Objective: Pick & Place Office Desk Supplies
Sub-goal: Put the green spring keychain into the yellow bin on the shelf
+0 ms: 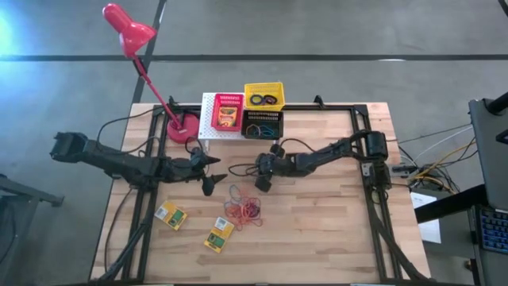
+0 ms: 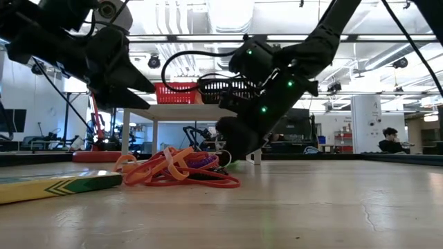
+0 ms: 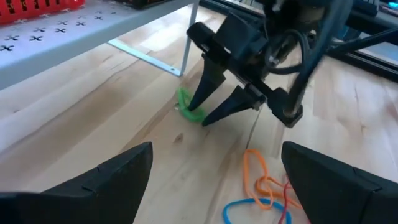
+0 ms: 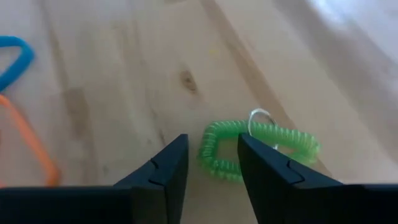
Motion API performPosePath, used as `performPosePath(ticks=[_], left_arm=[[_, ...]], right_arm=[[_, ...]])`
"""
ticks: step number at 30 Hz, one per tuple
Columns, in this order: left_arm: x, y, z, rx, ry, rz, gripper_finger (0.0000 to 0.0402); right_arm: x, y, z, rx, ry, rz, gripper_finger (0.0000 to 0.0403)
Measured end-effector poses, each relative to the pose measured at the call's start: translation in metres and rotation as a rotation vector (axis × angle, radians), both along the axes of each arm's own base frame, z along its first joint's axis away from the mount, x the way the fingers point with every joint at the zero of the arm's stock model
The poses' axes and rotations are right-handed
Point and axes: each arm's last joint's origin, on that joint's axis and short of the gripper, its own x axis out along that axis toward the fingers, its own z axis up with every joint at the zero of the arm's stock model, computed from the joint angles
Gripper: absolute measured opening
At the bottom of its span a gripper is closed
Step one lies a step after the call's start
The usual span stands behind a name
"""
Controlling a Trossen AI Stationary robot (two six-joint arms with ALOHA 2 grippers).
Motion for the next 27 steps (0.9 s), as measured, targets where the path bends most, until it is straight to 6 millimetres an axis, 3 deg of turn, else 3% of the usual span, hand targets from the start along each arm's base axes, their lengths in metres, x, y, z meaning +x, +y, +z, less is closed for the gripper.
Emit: performPosePath(ticks=[9, 15, 27], left_arm=[[-0.001, 0.000, -0.002, -0.005, 0.019, 0.004, 0.0362], [-0.001, 0.000, -0.002, -0.010, 0.017, 0.005, 0.0357], [-0.002, 0.000, -0.004, 0.012, 0.047, -0.007, 0.0356]], right_arm=[[0.004, 0.011, 0.004, 0.047, 0.037, 0.084, 0.0056], [-0.005, 0.028, 0.021, 0.067, 0.107, 0.166, 0.0015], [-0.041, 0.039, 0.133, 0.057, -0.192, 0.382, 0.0019]])
